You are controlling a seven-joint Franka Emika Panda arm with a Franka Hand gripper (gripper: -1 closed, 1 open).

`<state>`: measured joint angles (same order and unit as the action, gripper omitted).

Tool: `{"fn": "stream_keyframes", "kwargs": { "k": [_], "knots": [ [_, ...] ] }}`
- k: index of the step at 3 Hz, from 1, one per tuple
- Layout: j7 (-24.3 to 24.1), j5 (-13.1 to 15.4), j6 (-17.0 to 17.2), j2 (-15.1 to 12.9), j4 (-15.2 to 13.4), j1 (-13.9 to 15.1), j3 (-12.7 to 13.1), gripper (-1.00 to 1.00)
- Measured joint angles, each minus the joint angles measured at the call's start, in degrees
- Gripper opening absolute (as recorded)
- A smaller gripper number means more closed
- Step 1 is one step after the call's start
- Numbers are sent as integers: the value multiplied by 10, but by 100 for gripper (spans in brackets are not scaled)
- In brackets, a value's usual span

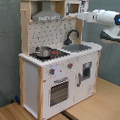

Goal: Play with the kitchen

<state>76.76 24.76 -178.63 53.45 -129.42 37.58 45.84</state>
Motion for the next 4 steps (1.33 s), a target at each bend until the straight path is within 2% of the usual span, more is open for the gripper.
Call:
{"fn": "stream_keyframes", "kwargs": {
  "k": [1,2,4],
  "knots": [
    [1,0,-30,-36,25,25,3,100],
    [2,0,-50,-77,47,49,17,100],
    [20,1,-58,-143,112,106,71,100]
  ]
}}
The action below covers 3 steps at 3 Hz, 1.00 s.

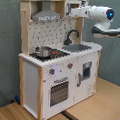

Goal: Play with the kitchen

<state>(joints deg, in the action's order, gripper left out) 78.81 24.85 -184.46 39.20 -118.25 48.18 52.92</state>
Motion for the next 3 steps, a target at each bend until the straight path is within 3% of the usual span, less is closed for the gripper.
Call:
{"fn": "stream_keyframes", "kwargs": {
  "k": [1,3],
  "knots": [
    [17,0,0,-15,20,40,33,100],
    [29,-1,0,-16,52,126,107,100]
  ]
}}
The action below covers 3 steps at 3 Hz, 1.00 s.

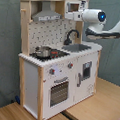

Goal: Play with the kitchen

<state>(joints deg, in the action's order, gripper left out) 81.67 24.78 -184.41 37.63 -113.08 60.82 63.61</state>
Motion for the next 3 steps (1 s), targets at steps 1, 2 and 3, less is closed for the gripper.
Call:
{"fn": "stream_keyframes", "kwargs": {
  "k": [1,2,3],
  "knots": [
    [-50,-1,11,0,16,17,10,100],
    [-56,-1,11,0,38,50,30,100],
    [-56,-1,11,0,38,50,30,-100]
  ]
}}
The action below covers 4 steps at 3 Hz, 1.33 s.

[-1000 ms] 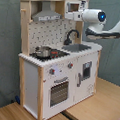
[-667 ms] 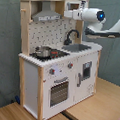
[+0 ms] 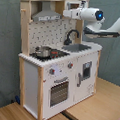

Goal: Play with the kitchen

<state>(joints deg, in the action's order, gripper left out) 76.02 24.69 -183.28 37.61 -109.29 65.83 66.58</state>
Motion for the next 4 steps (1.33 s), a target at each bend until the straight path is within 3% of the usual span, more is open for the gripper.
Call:
{"fn": "stream_keyframes", "kwargs": {
  "k": [1,2,3,4],
  "knots": [
    [16,1,-23,1,-41,-68,-53,-100],
    [24,1,-40,1,-68,-108,-85,-100],
    [33,1,-73,0,-94,-137,-111,-100],
    [35,2,-127,1,-114,-140,-123,-100]
  ]
}}
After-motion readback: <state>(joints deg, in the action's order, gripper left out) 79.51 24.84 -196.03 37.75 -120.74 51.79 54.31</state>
